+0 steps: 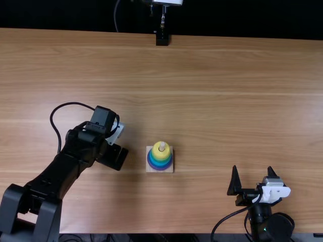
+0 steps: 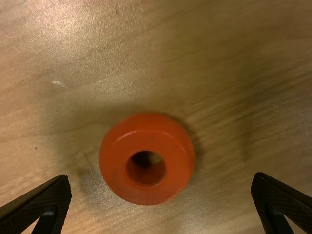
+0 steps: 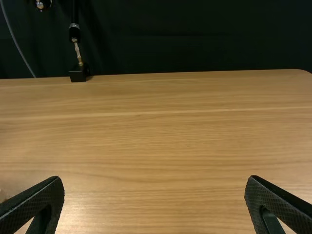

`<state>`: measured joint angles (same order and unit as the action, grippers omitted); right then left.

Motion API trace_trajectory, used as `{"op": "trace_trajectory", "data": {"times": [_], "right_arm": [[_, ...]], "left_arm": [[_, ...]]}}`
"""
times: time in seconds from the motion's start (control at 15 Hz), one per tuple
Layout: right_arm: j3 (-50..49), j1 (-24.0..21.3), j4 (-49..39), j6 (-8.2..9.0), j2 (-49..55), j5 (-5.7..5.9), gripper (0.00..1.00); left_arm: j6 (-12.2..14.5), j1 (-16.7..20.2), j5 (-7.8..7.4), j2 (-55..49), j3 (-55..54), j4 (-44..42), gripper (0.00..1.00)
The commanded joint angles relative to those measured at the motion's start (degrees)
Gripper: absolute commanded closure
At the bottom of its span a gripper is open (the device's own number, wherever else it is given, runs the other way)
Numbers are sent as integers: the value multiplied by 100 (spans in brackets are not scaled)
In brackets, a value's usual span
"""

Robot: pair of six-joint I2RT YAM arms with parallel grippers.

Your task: Build the Hanoi tower: stack the rings onto the peg from bottom to top in this color order: purple, dark blue, light blue, dark green, light green, yellow, orange.

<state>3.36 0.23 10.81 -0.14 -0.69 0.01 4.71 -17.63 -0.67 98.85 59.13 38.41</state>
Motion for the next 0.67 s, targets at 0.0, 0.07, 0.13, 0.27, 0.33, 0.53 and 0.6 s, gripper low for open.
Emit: {"op": "trace_trajectory", "data": {"times": [0.0, 0.07, 0.13, 0.27, 0.33, 0.53, 0.6], "right_arm": [[-239, -32, 370, -39, 69, 62, 0], [-239, -14, 370, -39, 69, 62, 0], [-239, -14, 370, -39, 69, 62, 0], [-239, -14, 370, -39, 69, 62, 0], [-239, -32, 370, -39, 69, 62, 0], [-239, -32, 370, -39, 69, 62, 0], [-239, -14, 370, -39, 69, 62, 0]], "left_arm": [[99, -30, -39, 82, 177, -44, 0], [109, -30, -39, 152, 186, -55, 0], [99, -30, -39, 231, 204, -66, 0], [109, -30, -28, 249, 300, 8, 0], [109, -30, -28, 275, 300, -55, 0], [109, -39, -28, 328, 415, -2, 0], [109, -39, -18, 337, 424, -2, 0]]}}
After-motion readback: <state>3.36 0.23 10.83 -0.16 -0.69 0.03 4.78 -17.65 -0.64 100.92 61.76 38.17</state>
